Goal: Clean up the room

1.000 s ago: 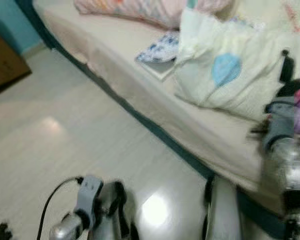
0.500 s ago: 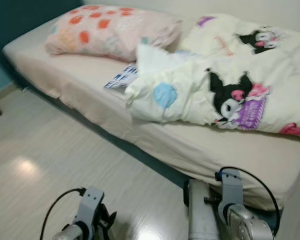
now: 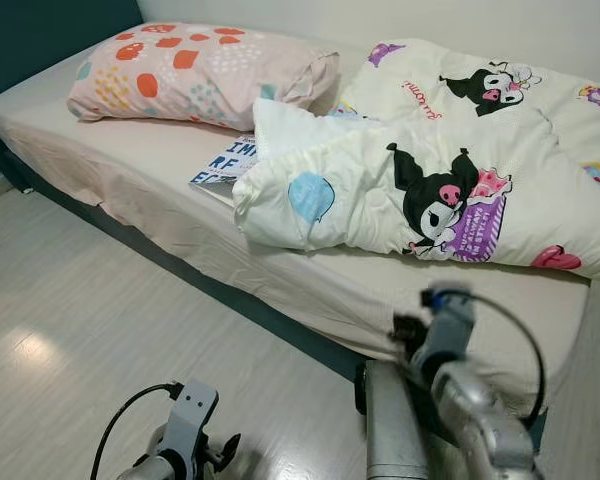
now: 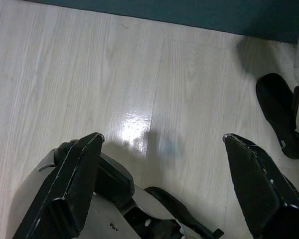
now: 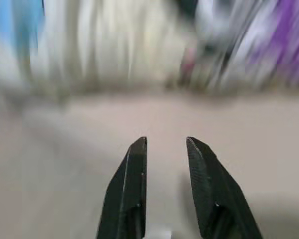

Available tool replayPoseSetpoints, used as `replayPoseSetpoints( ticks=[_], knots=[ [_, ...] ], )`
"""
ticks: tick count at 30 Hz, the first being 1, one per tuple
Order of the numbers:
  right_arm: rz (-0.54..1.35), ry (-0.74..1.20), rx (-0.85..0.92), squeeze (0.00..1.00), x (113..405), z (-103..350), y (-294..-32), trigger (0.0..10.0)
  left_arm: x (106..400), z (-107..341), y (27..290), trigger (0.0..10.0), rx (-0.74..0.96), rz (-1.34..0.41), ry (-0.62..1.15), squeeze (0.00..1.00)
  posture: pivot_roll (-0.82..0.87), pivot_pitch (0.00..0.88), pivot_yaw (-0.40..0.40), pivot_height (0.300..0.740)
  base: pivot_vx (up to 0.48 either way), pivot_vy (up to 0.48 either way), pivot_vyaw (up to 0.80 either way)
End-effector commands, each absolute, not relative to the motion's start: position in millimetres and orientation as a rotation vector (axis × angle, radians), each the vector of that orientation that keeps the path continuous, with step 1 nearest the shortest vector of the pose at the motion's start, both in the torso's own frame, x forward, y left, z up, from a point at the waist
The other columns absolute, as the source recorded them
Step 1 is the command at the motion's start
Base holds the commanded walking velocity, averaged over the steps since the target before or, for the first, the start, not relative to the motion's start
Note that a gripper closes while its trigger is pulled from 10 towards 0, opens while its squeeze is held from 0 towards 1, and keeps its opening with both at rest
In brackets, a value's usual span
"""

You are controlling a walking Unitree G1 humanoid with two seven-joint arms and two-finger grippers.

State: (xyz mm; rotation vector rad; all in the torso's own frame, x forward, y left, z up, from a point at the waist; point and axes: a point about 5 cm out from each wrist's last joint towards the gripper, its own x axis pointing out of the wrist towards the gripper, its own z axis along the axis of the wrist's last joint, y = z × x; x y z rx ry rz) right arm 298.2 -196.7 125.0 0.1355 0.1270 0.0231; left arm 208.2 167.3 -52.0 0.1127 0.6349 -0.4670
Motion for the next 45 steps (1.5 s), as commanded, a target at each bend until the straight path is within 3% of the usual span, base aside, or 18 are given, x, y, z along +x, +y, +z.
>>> replayPoseSetpoints(
  ticks=[1, 3, 10, 16, 17, 22, 23, 24, 25, 26, 27, 34, 40, 41, 45],
  knots=[
    [0.029, 0.117, 0.16, 1.0, 295, 123, -196, 10.0, 169, -78, 176, 10.0, 0.104, -0.459, 0.823, 0.0, -0.11, 0.224, 0.092, 0.429, 0.0, 0.0, 0.0],
    [-0.02, 0.008, 0.119, 1.0, 313, 150, -213, 10.0, 166, -78, 179, 10.0, 0.107, -0.463, 0.822, 0.0, -0.09, 0.248, 0.106, 0.429, 0.0, 0.0, 0.0],
    [-0.124, -0.044, 0.074, 1.0, 330, 167, -236, 10.0, 162, -78, 186, 10.0, 0.118, -0.472, 0.819, 0.0, -0.06, 0.273, 0.123, 0.429, 0.0, 0.0, 0.0],
    [-0.199, -0.075, 0.068, 1.0, 344, 175, -263, 10.0, 152, -77, 199, 10.0, 0.138, -0.494, 0.808, 0.0, 0.02, 0.334, 0.162, 0.429, 0.0, 0.0, 0.0],
    [-0.216, -0.11, 0.092, 1.0, 350, 185, -278, 10.0, 143, -74, 211, 10.0, 0.148, -0.505, 0.792, 0.0, 0.06, 0.371, 0.185, 0.429, 0.0, 0.0, 0.0],
    [-0.197, -0.121, 0.117, 1.0, 353, 189, -280, 10.0, 140, -72, 214, 10.0, 0.152, -0.512, 0.785, 0.0, 0.07, 0.38, 0.19, 0.429, 0.0, 0.0, 0.0],
    [-0.162, -0.131, 0.147, 0.93, 356, 192, -279, 10.0, 136, -71, 216, 10.0, 0.158, -0.523, 0.782, 0.0, 0.09, 0.401, 0.202, 0.429, 0.0, 0.0, 0.0],
    [-0.162, -0.131, 0.147, 0.93, 356, 192, -279, 10.0, 136, -71, 216, 10.0, 0.158, -0.523, 0.782, 0.0, 0.09, 0.401, 0.202, 0.429, 0.0, 0.0, 0.0],
    [-0.128, -0.142, 0.171, 0.65, 359, 194, -277, 10.0, 132, -71, 217, 10.0, 0.163, -0.533, 0.778, 0.0, 0.1, 0.408, 0.207, 0.429, 0.0, 0.0, 0.0],
    [-0.128, -0.142, 0.171, 0.65, 359, 194, -277, 10.0, 132, -71, 217, 10.0, 0.163, -0.533, 0.778, 0.0, 0.1, 0.408, 0.207, 0.429, 0.0, 0.0, 0.0],
    [-0.056, -0.173, 0.217, 0.0, 365, 201, -272, 10.0, 128, -68, 219, 10.0, 0.165, -0.547, 0.768, 0.0, 0.12, 0.429, 0.226, 0.429, 0.0, 0.0, 0.0],
    [0.067, -0.224, 0.249, 0.0, 371, 216, -263, 10.0, 116, -65, 222, 10.0, 0.161, -0.571, 0.764, 0.0, 0.12, 0.46, 0.235, 0.429, 0.0, 0.0, 0.0],
    [-0.006, -0.151, 0.169, 0.0, 376, 213, -268, 10.0, 112, -66, 221, 10.0, 0.156, -0.581, 0.769, 0.0, 0.12, 0.473, 0.23, 0.429, 0.0, 0.0, 0.0],
    [-0.073, -0.123, 0.145, 0.0, 377, 210, -274, 0.0, 110, -65, 220, 10.0, 0.152, -0.581, 0.769, 0.0, 0.12, 0.479, 0.23, 0.429, 0.0, 0.0, 0.0],
    [-0.107, -0.111, 0.125, 0.0, 377, 207, -280, 0.0, 108, -64, 218, 10.0, 0.148, -0.584, 0.77, 0.0, 0.12, 0.478, 0.226, 0.429, 0.0, 0.0, 0.0]
  ],
)
